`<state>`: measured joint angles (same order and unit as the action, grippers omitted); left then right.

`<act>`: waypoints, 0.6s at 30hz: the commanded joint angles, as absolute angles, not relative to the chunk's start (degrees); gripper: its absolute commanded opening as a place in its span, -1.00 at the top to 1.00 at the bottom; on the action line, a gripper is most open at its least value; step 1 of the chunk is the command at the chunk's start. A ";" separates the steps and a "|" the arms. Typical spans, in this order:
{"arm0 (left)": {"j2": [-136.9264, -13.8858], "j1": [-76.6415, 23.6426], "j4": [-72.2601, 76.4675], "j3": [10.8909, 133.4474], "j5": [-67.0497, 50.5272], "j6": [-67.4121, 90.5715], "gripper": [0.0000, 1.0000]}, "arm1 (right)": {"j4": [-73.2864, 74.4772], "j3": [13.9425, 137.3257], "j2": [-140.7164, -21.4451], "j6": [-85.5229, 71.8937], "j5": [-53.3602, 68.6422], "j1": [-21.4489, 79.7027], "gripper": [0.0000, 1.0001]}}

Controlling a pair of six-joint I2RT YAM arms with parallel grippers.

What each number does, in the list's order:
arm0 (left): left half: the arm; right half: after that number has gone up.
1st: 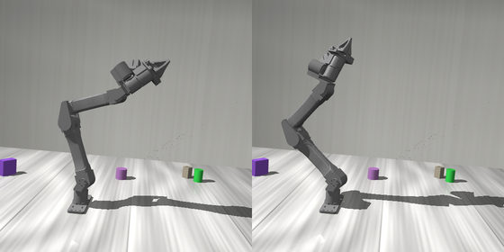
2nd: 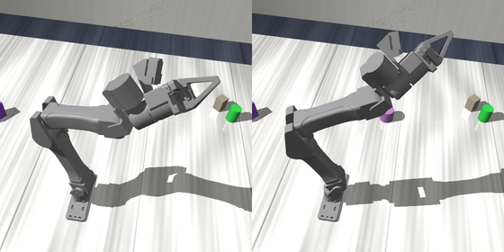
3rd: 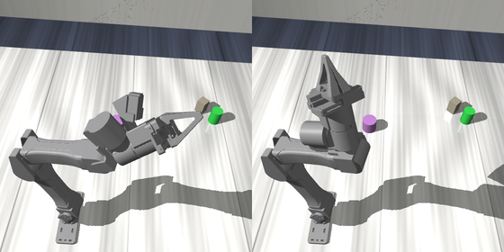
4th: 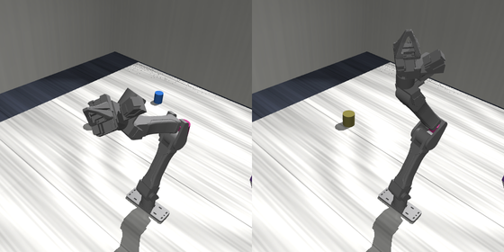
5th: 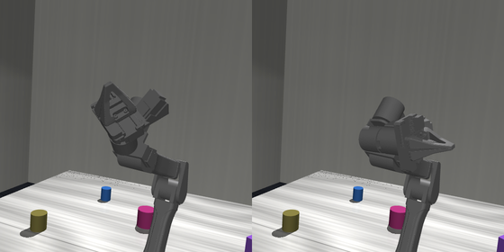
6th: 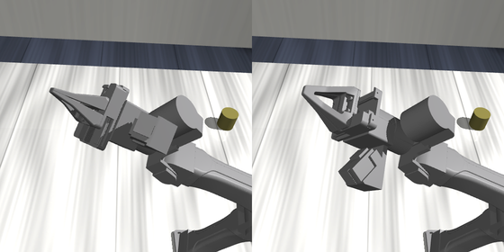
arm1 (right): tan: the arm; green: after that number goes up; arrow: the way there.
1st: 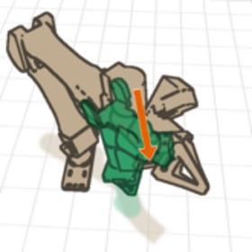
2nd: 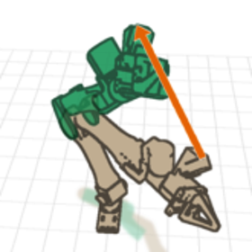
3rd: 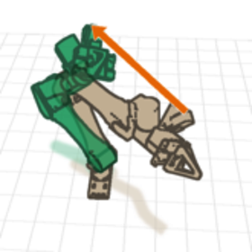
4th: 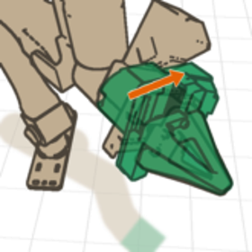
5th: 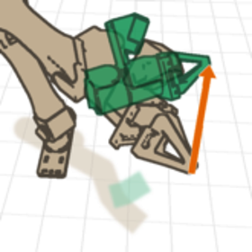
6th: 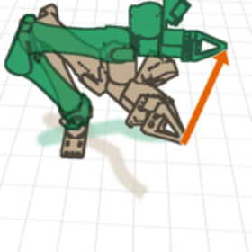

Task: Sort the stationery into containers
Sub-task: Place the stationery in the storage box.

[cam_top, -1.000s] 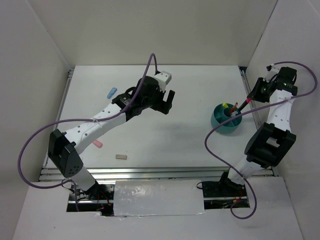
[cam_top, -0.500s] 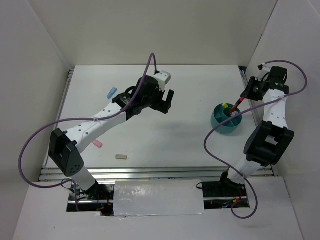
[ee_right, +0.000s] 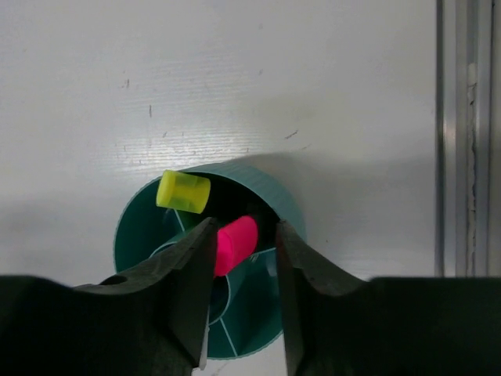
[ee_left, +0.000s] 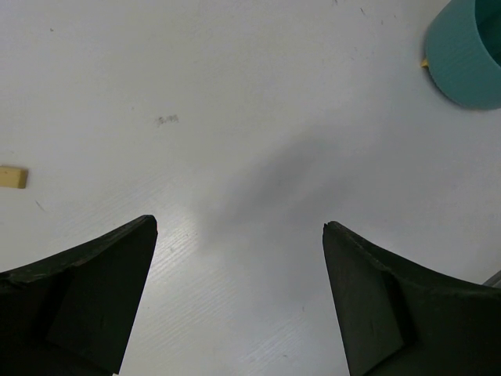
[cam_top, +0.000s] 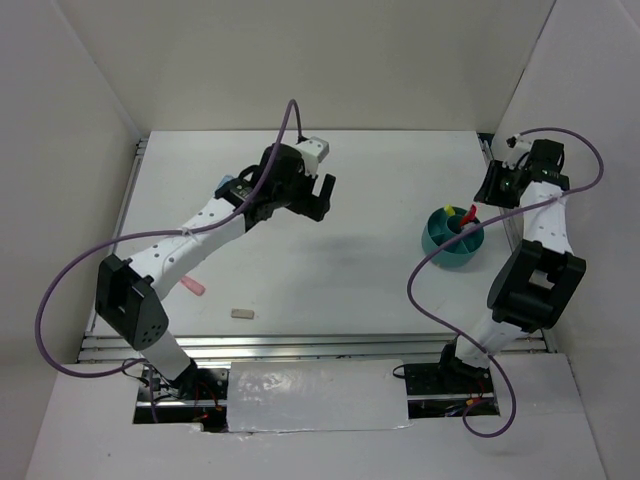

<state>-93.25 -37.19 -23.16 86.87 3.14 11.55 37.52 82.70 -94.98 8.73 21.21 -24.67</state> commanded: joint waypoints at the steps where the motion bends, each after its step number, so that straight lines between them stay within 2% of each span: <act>1: -89.84 -35.07 -22.85 85.35 -2.27 7.83 -0.99 | 36.12 81.04 -92.82 9.84 20.92 -24.08 0.09; 4: -86.59 -33.32 -22.32 82.10 -3.34 6.51 -0.98 | 36.82 80.77 -91.50 10.02 21.27 -23.82 0.01; 10: -77.80 -25.33 -24.43 74.46 -6.15 2.47 -0.95 | 41.22 85.95 -87.11 9.41 25.30 -22.85 0.01; 13: -72.79 -18.48 -25.92 69.53 -6.50 0.70 -0.91 | 42.10 88.59 -83.77 9.84 25.84 -21.27 0.01; 18: -66.20 -4.59 -31.19 61.09 -9.22 -11.58 -0.89 | 43.59 90.35 -77.70 11.77 26.19 -17.07 -0.01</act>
